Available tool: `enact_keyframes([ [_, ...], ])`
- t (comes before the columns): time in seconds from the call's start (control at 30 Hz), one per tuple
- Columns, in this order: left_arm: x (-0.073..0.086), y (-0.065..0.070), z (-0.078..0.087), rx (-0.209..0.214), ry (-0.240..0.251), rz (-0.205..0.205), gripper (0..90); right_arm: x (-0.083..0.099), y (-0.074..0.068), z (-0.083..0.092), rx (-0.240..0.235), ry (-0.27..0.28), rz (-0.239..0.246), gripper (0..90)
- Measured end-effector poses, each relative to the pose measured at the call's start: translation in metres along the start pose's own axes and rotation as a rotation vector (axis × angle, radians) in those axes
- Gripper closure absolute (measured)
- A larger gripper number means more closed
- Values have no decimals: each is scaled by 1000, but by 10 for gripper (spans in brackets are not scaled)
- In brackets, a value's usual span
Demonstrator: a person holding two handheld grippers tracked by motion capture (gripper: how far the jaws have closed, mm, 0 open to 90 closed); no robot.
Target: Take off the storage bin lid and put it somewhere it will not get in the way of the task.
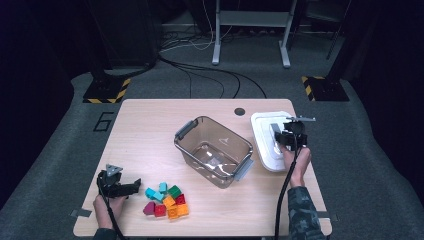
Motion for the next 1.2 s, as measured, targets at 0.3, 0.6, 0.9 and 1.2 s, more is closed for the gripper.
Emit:
enact_keyframes([
  [0.3, 0, 0, 0, 1, 0, 1, 3, 10, 11, -17, 26, -18, -33, 664],
  [0.6, 0, 0, 0, 0, -1, 0, 3, 20, 20, -34, 67, -45, -52, 663],
  [0.9, 0, 0, 0, 0, 0, 0, 3, 26, 29, -49, 92, -68, -96, 663],
  [1.2, 0, 0, 0, 1, 0, 1, 3, 30, 34, -62, 105, -90, -107, 663],
])
Point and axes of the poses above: each handheld gripper's, and its own axes: z roughly backward along the jaws, x roughly out of its underside, y roughly to its right, the point moved 9 cm from there along -z, roughly forward along the jaws, and after that the axes turned 11 degrees about -z, right-handed, at the moved point
